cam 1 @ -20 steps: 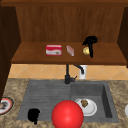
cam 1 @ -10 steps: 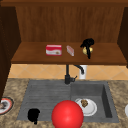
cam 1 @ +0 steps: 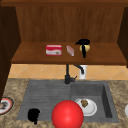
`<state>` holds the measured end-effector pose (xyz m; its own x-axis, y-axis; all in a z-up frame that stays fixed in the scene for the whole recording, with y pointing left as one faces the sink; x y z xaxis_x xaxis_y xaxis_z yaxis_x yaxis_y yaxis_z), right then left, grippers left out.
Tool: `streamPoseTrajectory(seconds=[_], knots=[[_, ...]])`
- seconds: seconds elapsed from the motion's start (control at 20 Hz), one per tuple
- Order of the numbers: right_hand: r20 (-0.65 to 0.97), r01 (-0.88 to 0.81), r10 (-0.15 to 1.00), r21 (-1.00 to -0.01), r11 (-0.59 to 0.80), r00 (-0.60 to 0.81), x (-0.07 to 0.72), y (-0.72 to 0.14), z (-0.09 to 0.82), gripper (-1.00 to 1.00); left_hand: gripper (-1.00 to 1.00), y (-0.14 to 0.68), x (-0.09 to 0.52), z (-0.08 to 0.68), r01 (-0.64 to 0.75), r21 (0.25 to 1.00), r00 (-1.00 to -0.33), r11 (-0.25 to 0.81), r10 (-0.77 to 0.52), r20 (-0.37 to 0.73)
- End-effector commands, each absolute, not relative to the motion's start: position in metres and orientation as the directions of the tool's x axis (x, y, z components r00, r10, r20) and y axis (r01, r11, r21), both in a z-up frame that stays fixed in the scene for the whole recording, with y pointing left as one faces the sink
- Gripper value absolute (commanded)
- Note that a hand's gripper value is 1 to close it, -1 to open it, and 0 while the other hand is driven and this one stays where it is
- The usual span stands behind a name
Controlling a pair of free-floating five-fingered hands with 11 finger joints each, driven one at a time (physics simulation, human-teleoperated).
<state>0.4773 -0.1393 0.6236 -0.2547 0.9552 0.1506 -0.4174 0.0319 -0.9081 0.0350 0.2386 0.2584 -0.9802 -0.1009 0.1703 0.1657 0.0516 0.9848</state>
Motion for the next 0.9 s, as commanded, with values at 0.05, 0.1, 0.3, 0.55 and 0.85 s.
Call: streamPoseTrajectory(seconds=[0.05,0.1,0.3,0.55,0.85], knots=[[0.169,-0.46,0.946,-0.888,0.025,-0.276,0.49,-0.149,0.617,-1.0,0.0,0.239,0.035,0.258,0.166,0.985,-0.98,0.052,-0.101,0.17],[0.176,-0.457,0.941,-0.889,0.026,-0.288,0.491,-0.153,0.619,-1.0,0.0,0.239,0.035,0.258,0.166,0.985,-0.98,0.052,-0.101,0.17],[0.197,-0.462,0.931,-0.886,0.036,-0.306,0.49,-0.168,0.633,-1.0,0.0,0.239,0.035,0.258,0.166,0.985,-0.98,0.052,-0.101,0.17],[0.213,-0.527,0.931,-0.849,0.027,-0.296,0.499,-0.184,0.654,-1.0,0.0,0.239,0.035,0.258,0.166,0.985,-0.98,0.052,-0.101,0.17],[0.193,-0.654,0.944,-0.756,-0.03,-0.267,0.526,-0.179,0.656,-1.0,0.0,0.239,0.035,0.258,0.166,0.985,-0.98,0.052,-0.101,0.17]])
